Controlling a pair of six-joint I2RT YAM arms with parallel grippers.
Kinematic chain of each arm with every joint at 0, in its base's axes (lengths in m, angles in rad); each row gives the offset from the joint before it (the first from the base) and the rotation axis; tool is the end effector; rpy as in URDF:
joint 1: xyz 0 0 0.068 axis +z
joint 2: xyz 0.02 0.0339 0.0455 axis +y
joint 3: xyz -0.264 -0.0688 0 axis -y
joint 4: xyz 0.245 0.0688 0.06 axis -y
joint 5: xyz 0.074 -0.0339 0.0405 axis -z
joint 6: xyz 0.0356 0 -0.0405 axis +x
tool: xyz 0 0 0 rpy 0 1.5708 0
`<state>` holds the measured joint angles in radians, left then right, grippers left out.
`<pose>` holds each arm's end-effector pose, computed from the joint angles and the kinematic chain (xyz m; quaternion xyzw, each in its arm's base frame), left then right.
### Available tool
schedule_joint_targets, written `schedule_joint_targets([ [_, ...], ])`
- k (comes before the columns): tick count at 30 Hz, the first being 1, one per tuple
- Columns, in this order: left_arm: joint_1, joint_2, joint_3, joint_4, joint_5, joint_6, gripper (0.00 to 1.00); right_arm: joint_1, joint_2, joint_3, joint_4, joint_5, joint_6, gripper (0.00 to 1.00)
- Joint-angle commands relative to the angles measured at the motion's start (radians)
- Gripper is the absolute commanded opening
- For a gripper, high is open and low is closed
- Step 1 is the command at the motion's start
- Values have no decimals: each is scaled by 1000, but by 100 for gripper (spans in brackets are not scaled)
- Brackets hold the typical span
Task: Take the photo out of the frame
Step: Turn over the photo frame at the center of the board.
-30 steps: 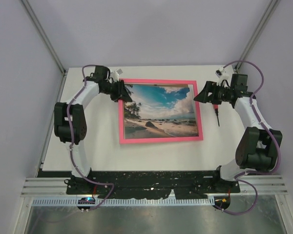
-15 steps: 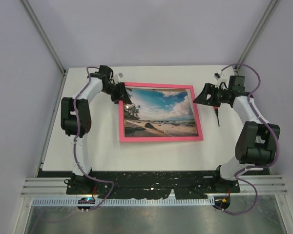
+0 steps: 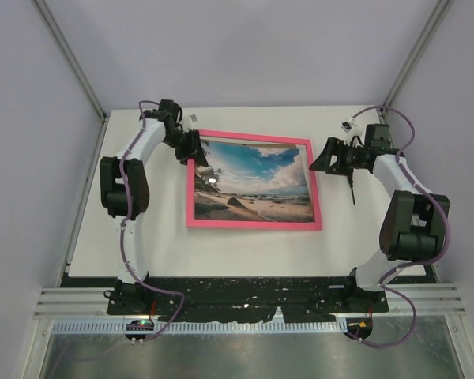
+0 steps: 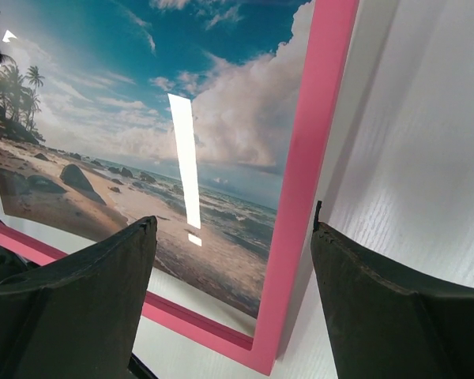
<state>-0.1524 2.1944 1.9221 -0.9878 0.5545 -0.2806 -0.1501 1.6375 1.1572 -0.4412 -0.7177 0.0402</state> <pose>0.4500 -0.0881 0.2204 -0.0186 0.9510 -0.2961 0.0873 0.3432 -0.0282 0.2366 -0.0272 0.8940 0.3159 0.3165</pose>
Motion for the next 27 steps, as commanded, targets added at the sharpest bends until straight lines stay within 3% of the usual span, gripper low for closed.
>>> schedule_joint_targets([
  [1, 20, 18, 55, -25, -251, 142, 22, 37, 4, 4, 13, 43, 9, 83],
  [6, 25, 47, 83, -46, -266, 152, 31, 76, 45, 16, -2, 84, 10, 83],
  [19, 36, 62, 66, -29, -246, 138, 33, 135, 110, 22, -4, 257, 29, 82],
  [27, 43, 68, 45, -17, -222, 129, 33, 210, 215, 104, -17, 379, 23, 69],
])
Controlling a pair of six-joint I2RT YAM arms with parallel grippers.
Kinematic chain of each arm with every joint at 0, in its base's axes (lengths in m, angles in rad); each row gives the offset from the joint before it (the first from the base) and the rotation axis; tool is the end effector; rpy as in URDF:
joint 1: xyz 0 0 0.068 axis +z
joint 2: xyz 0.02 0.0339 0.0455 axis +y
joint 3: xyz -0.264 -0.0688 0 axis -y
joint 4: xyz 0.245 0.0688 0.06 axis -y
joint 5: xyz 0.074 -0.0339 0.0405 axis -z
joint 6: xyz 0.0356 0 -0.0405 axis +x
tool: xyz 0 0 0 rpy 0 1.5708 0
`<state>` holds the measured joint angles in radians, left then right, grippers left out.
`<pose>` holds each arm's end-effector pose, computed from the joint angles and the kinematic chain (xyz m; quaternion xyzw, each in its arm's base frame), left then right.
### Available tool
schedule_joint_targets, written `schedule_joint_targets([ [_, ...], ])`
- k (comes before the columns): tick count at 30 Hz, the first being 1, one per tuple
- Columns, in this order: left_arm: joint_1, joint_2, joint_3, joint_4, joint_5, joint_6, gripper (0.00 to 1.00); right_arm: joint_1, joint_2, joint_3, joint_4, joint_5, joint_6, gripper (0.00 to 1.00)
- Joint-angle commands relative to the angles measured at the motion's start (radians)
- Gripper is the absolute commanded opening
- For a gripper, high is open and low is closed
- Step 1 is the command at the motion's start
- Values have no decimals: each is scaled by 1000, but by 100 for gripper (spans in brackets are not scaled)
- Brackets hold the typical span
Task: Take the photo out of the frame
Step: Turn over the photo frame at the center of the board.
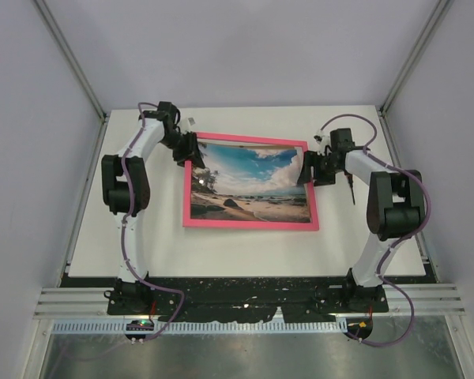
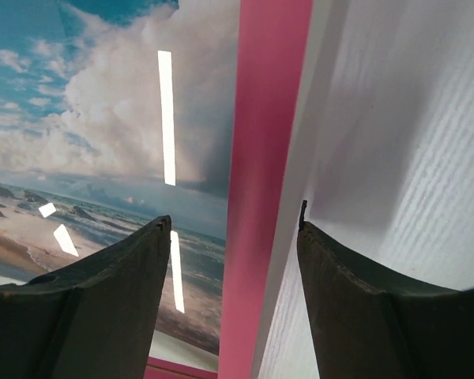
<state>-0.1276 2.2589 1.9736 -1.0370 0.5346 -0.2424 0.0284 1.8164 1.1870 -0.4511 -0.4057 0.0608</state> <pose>0.4593 -0.0772 0.2046 -0.0222 0.9574 -0.2796 0.0693 0.3673 0.0245 0.1797 -0.0335 0.9509 0.2058 0.2288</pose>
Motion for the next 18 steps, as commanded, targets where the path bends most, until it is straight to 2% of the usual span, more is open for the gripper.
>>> schedule_joint_targets([
  [1, 19, 2, -12, 34, -200, 91, 33, 36, 43, 82, -12, 62, 4, 68],
  [3, 19, 2, -15, 35, -200, 94, 33, 38, 66, 106, -21, 47, 8, 62],
  [8, 17, -5, -28, 37, -191, 89, 36, 57, 122, 154, -47, 33, 24, 32],
  [11, 20, -13, -44, 41, -190, 89, 41, 68, 144, 160, -55, 36, 33, 25],
  [18, 22, -12, -58, 48, -176, 81, 42, 77, 178, 161, -63, 18, 37, 10],
])
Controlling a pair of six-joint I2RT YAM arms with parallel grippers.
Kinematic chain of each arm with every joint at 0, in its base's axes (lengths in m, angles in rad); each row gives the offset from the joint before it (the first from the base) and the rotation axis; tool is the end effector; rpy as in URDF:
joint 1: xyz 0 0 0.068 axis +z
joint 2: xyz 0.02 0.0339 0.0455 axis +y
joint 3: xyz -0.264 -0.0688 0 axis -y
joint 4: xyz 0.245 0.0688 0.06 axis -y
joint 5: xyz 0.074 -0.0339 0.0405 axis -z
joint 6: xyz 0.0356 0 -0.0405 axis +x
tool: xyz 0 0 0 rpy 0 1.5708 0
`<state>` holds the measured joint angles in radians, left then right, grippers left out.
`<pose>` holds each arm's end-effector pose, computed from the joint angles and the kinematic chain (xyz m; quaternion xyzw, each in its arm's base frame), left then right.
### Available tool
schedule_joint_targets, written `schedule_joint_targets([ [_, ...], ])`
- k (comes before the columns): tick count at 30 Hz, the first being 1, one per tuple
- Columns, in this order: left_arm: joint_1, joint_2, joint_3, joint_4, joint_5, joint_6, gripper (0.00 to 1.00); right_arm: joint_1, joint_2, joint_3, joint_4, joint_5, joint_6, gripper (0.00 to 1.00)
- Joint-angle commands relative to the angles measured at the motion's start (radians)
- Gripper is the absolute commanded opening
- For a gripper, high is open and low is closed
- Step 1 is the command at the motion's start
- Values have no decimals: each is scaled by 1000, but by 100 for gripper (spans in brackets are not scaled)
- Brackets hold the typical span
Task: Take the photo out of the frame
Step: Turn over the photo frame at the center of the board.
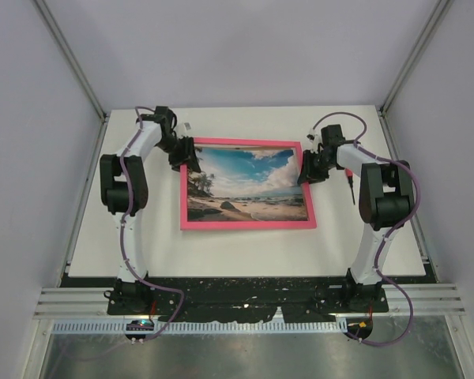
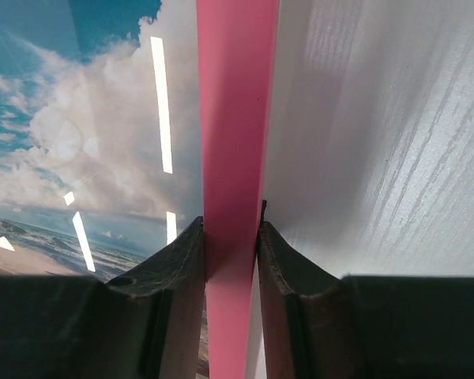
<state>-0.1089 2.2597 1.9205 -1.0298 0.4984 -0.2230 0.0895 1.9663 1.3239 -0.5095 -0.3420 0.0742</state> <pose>0.4554 -0.0669 0.1892 -0.0302 0.9640 -0.2581 0.0557 0.3949 0.0474 0.1601 -0.0428 0.9636 0.1826 0.1906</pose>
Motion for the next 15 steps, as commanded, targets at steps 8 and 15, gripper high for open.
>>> schedule_joint_targets([
  [8, 8, -28, -11, 42, -132, 59, 52, 15, 26, 11, -6, -60, 30, 8],
  [15, 12, -31, -15, 42, -133, 59, 60, 15, 29, 5, -3, -78, 30, 8],
])
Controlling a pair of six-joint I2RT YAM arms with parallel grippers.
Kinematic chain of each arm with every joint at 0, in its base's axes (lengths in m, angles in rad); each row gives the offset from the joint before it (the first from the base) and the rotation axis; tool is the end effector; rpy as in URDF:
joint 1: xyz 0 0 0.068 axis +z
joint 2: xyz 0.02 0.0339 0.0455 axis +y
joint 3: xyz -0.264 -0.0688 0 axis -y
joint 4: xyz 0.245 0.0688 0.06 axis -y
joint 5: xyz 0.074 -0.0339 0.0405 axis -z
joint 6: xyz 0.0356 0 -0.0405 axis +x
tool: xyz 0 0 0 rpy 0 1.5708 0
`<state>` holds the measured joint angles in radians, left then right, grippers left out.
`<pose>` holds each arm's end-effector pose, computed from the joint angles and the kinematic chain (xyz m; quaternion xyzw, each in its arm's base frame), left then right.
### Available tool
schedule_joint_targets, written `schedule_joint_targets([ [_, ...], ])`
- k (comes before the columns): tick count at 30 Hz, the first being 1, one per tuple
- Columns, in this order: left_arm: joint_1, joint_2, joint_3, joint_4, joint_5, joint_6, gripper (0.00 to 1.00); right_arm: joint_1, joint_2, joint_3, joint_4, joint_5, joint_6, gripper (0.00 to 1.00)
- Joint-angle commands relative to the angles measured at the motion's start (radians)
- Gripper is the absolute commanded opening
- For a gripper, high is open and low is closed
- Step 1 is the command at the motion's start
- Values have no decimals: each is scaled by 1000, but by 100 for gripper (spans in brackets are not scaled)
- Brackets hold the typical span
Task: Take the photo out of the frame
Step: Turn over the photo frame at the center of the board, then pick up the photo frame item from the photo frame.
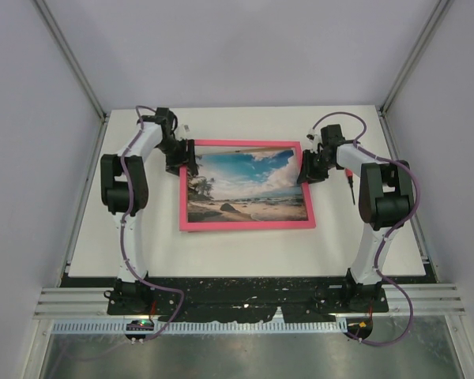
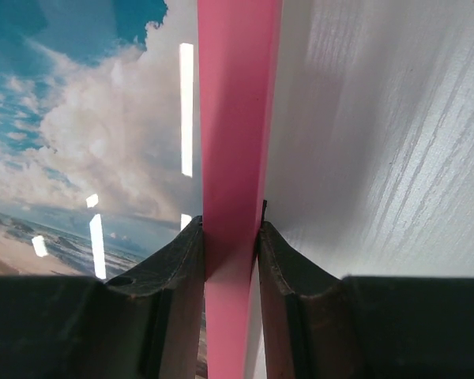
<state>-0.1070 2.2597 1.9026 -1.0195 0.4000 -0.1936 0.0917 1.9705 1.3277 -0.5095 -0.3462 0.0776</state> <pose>0.4548 -0.0628 0.1831 -0.0230 0.9754 -0.2097 0.0643 0.3957 0.0485 0.1596 -0.0426 0.9633 0.1852 0.1896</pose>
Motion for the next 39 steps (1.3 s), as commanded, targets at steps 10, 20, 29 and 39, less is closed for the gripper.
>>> schedule_joint_targets([
  [10, 13, -49, -23, 30, -30, 31, 66, 16, 33, -7, -7, -73, 45, 8],
  [20, 32, -115, -59, 24, -61, 45, 61, 75, 65, 24, -27, -79, 67, 8],
  [29, 72, -183, -69, 2, -81, 48, 58, 181, 114, 80, -46, -86, 85, 8],
  [39, 96, -262, -99, -19, -110, 59, 56, 260, 61, 102, -46, -73, 91, 8],
])
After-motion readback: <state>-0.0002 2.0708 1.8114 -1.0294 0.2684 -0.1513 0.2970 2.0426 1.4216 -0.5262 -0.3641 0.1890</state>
